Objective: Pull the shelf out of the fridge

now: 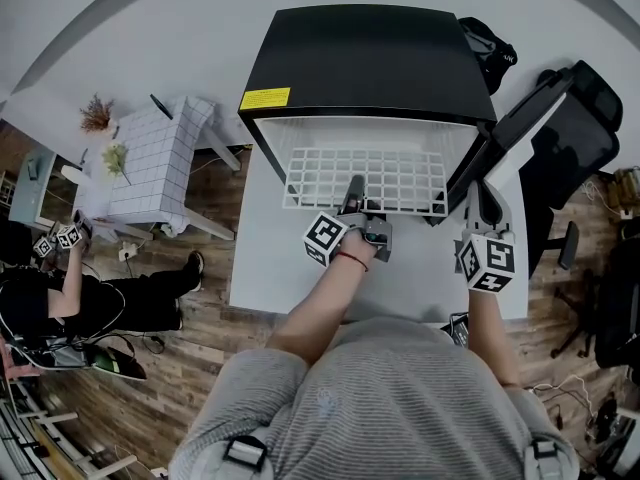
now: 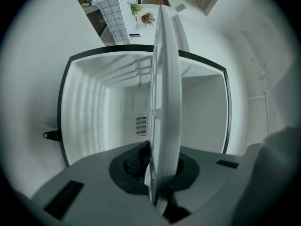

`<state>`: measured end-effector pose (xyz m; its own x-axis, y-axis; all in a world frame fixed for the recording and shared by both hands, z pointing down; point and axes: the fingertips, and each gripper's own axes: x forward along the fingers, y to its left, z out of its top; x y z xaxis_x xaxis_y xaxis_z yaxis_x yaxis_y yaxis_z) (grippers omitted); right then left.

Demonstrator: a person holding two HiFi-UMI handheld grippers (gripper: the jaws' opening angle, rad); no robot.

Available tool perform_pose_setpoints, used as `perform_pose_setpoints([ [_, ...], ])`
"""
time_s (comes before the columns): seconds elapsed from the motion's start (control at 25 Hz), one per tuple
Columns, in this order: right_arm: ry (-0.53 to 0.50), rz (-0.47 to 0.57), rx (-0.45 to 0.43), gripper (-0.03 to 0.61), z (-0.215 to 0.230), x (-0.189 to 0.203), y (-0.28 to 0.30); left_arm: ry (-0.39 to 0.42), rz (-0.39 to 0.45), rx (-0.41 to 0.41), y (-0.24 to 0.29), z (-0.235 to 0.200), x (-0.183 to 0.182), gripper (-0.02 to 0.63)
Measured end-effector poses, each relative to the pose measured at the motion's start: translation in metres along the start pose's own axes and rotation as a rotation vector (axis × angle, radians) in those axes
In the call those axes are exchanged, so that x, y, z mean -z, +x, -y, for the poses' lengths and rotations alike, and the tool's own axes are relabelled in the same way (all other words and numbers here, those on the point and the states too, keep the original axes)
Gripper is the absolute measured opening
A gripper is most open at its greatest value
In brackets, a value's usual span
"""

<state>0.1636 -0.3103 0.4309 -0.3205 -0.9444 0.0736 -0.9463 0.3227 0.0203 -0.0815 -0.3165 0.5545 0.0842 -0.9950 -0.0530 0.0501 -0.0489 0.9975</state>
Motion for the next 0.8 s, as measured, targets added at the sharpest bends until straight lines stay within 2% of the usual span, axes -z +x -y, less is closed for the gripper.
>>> perform_pose_setpoints([
  [0.8,0.001,-0.003,0.001,0.014,0.001,0.0,0.0,-0.008,-0.011,-0.005,-0.016,0.002,0.006,0.037],
])
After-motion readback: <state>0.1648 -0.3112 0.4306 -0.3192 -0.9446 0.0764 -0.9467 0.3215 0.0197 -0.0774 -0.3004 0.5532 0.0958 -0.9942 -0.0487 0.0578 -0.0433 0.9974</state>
